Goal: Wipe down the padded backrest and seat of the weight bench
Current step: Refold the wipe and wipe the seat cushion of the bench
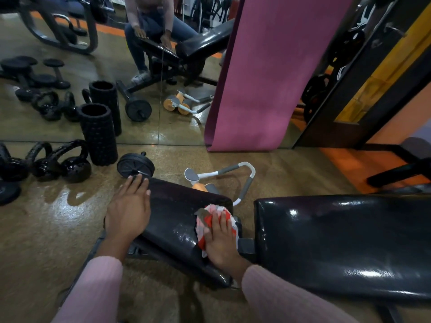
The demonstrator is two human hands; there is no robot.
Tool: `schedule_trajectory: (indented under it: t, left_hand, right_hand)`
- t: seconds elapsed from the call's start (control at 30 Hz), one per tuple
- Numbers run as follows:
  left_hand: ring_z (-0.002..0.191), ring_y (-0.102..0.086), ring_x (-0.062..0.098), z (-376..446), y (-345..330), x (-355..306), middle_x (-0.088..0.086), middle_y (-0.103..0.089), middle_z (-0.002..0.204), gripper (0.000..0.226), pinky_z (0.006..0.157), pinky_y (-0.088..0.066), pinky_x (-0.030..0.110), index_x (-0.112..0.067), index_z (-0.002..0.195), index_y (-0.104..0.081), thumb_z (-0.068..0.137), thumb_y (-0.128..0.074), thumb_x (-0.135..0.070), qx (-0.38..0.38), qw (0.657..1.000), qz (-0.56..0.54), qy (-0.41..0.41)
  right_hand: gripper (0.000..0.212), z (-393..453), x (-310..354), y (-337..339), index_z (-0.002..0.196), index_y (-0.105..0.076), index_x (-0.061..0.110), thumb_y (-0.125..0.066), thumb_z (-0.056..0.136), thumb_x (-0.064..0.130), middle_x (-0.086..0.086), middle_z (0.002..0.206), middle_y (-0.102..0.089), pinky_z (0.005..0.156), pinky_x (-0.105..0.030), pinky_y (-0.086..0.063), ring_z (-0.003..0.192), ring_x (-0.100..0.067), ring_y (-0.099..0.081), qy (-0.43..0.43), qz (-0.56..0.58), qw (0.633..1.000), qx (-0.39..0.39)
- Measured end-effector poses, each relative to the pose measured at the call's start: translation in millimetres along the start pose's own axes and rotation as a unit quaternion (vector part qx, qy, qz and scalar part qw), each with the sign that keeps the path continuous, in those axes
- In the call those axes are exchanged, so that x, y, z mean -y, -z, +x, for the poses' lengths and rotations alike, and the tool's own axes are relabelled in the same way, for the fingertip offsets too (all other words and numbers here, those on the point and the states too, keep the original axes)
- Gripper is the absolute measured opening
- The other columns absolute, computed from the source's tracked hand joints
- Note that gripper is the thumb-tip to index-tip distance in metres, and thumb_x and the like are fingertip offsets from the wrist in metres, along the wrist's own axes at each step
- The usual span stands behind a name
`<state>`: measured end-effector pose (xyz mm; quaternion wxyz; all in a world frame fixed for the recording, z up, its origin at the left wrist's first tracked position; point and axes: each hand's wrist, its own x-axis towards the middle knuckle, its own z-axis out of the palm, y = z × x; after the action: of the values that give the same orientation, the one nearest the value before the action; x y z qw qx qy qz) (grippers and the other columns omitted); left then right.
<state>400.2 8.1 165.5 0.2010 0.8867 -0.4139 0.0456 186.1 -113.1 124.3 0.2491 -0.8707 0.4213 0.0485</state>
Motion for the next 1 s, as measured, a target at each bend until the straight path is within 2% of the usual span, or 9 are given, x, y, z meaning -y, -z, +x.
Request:
schedule_trajectory:
  t: [0.07,0.2,0.37,0.5,0.67,0.73,0.83,0.93,1.0]
  left_hand:
    - [0.135,-0.039,0.03,1,0,0,0.014,-0.047,0.142,0.053,0.108,-0.034,0.046,-0.003,0.132,-0.053,0.098,-0.025,-0.031,0.003,1.0,0.0,0.005]
    - [0.133,-0.041,0.03,1,1,-1,0.013,-0.05,0.14,0.056,0.108,-0.036,0.045,-0.004,0.131,-0.055,0.096,-0.023,-0.034,0.004,1.0,0.009,0.004]
    - [0.132,-0.042,0.031,-1,0,-1,0.013,-0.051,0.138,0.055,0.107,-0.037,0.046,-0.004,0.129,-0.056,0.094,-0.027,-0.035,-0.001,1.0,0.004,0.004]
    - [0.132,-0.042,0.032,0,1,-2,0.014,-0.051,0.139,0.056,0.106,-0.037,0.047,-0.004,0.13,-0.056,0.094,-0.027,-0.035,0.0,1.0,0.011,0.004]
    - [0.133,-0.041,0.032,-2,3,-7,0.015,-0.048,0.141,0.058,0.107,-0.036,0.047,-0.003,0.132,-0.054,0.094,-0.022,-0.034,0.012,0.999,0.03,0.014]
    - [0.134,-0.04,0.033,-6,3,-11,0.017,-0.047,0.141,0.059,0.108,-0.035,0.046,-0.001,0.133,-0.051,0.095,-0.02,-0.033,0.017,0.999,0.041,0.018]
    - [0.134,-0.04,0.031,-8,1,-13,0.017,-0.046,0.142,0.058,0.108,-0.033,0.044,0.0,0.133,-0.05,0.095,-0.021,-0.033,0.014,0.999,0.045,0.022]
    - [0.134,-0.04,0.03,-8,0,-12,0.016,-0.046,0.142,0.059,0.108,-0.034,0.044,-0.001,0.134,-0.05,0.095,-0.02,-0.034,0.011,0.999,0.051,0.016]
    - [0.135,-0.039,0.029,-7,1,-12,0.015,-0.045,0.143,0.059,0.109,-0.033,0.043,-0.002,0.134,-0.05,0.095,-0.019,-0.035,0.015,0.998,0.053,0.014]
  right_hand:
    - [0.061,-9,11,2,0.148,0.021,0.029,-0.014,0.102,0.047,0.004,0.155,0.031,0.119,-0.045,0.012,0.141,-0.016,0.032,0.046,-0.021,0.999,0.003]
    - [0.061,-58,-7,-5,0.146,0.022,0.034,-0.007,0.097,0.055,0.014,0.153,0.033,0.115,-0.036,0.018,0.14,-0.01,0.033,0.186,-0.05,0.981,-0.01]
    - [0.07,-26,-28,-4,0.146,0.021,0.03,0.001,0.09,0.067,0.006,0.156,0.028,0.12,-0.046,0.005,0.143,-0.012,0.028,0.098,0.007,0.995,-0.012]
    - [0.062,7,14,2,0.15,0.017,0.024,-0.021,0.103,0.04,-0.004,0.158,0.024,0.119,-0.048,0.006,0.145,-0.025,0.022,-0.051,0.015,0.999,0.006]
    - [0.069,-51,4,-13,0.146,0.023,0.036,0.011,0.084,0.065,0.013,0.152,0.035,0.115,-0.033,0.021,0.14,-0.011,0.034,0.149,-0.058,0.987,-0.024]
    - [0.07,-57,-18,-13,0.146,0.022,0.036,0.009,0.084,0.067,0.017,0.151,0.036,0.115,-0.028,0.021,0.139,-0.007,0.034,0.145,-0.055,0.988,-0.007]
    - [0.072,-30,-29,-7,0.146,0.019,0.029,0.006,0.087,0.067,0.009,0.153,0.032,0.119,-0.036,0.013,0.143,-0.011,0.029,0.103,-0.016,0.994,-0.029]
    - [0.06,12,-14,-2,0.147,0.02,0.027,-0.012,0.101,0.048,0.003,0.156,0.027,0.119,-0.042,0.01,0.144,-0.017,0.026,0.012,0.015,1.0,-0.004]
    - [0.056,18,-2,-1,0.145,0.021,0.033,-0.013,0.101,0.046,0.002,0.159,0.023,0.119,-0.045,0.009,0.144,-0.018,0.026,0.033,-0.019,0.999,-0.019]
